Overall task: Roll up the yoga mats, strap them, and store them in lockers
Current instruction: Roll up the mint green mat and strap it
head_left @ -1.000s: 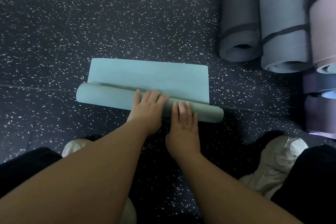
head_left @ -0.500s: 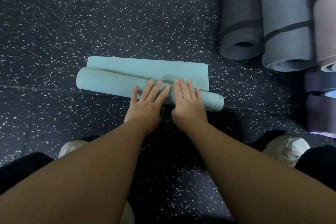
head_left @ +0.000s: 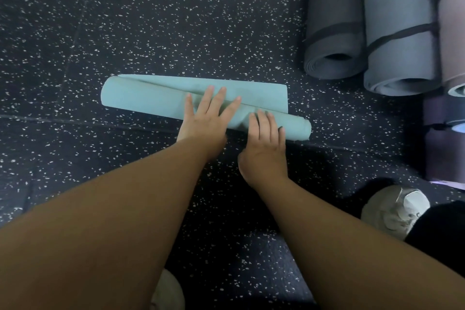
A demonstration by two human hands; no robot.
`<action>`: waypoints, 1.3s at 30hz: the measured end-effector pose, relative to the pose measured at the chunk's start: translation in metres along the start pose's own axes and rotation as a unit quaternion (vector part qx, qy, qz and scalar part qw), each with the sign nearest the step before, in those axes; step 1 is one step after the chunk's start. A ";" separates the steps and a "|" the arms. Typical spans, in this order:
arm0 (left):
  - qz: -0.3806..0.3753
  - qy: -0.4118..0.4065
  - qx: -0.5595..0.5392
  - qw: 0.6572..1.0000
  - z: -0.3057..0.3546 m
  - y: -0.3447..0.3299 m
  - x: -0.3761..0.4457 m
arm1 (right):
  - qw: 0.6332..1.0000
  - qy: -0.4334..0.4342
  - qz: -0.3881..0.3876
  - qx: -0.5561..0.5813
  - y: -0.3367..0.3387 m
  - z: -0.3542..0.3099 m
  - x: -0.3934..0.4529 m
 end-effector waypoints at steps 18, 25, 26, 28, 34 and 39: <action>-0.066 -0.043 -0.043 0.996 -0.004 0.013 0.010 | 0.994 0.054 0.095 0.016 -0.013 0.010 -0.023; -0.061 -0.052 -0.034 0.996 -0.007 0.009 0.004 | 0.997 0.033 0.068 0.008 -0.013 0.000 -0.018; -0.047 -0.049 -0.032 0.997 -0.008 0.007 0.002 | 0.998 0.030 0.049 0.007 -0.010 -0.001 -0.014; -0.023 -0.041 -0.046 0.998 -0.010 0.003 -0.002 | 1.000 0.019 -0.003 0.004 -0.004 0.000 -0.004; -0.019 -0.043 -0.041 0.998 -0.023 -0.002 0.002 | 0.996 0.001 -0.089 -0.014 0.015 0.008 0.037; 0.017 -0.012 -0.006 1.000 -0.023 0.005 0.013 | 0.990 0.011 -0.142 0.008 0.029 0.014 0.052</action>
Point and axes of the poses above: each hand's wrist, its own x-axis towards the middle knuckle, its own y-axis out of the back of the hand, z = x × y, the point moved 3 cm from there along x, towards the middle knuckle, and after that the axes turned 12 degrees about y, right-handed, at the moved point
